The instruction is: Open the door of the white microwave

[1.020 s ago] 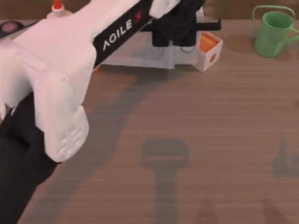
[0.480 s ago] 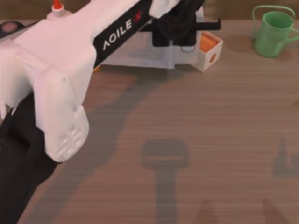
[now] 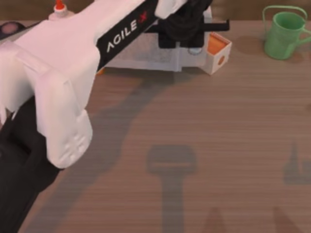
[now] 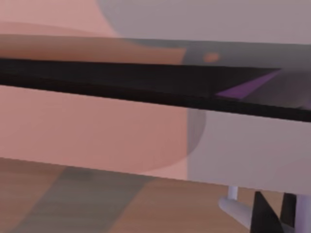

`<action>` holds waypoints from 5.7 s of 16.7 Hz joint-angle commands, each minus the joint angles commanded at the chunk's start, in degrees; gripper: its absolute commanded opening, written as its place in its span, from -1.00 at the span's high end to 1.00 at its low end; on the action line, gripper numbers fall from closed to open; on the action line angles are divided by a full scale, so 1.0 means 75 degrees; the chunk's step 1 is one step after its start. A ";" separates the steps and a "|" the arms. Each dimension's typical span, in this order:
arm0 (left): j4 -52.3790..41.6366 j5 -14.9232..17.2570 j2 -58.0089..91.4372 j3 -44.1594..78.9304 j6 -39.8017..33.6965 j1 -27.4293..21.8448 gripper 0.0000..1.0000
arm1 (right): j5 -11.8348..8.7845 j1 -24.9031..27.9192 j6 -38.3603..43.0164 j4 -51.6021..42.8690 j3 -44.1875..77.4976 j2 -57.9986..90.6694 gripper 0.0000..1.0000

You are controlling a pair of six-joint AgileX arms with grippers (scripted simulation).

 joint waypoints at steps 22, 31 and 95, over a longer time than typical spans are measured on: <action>0.1211 0.0270 -0.1218 -0.2236 0.0639 0.0021 1.00 | 0.0000 0.0000 0.0000 0.0000 0.0000 0.0000 -1.00; 0.1211 0.0270 -0.1218 -0.2236 0.0639 0.0021 1.00 | 0.0000 0.0000 0.0000 0.0000 0.0000 0.0000 -1.00; 0.2748 0.1003 -0.2951 -0.5152 0.2139 0.0171 1.00 | 0.0000 0.0000 0.0000 0.0000 0.0000 0.0000 -1.00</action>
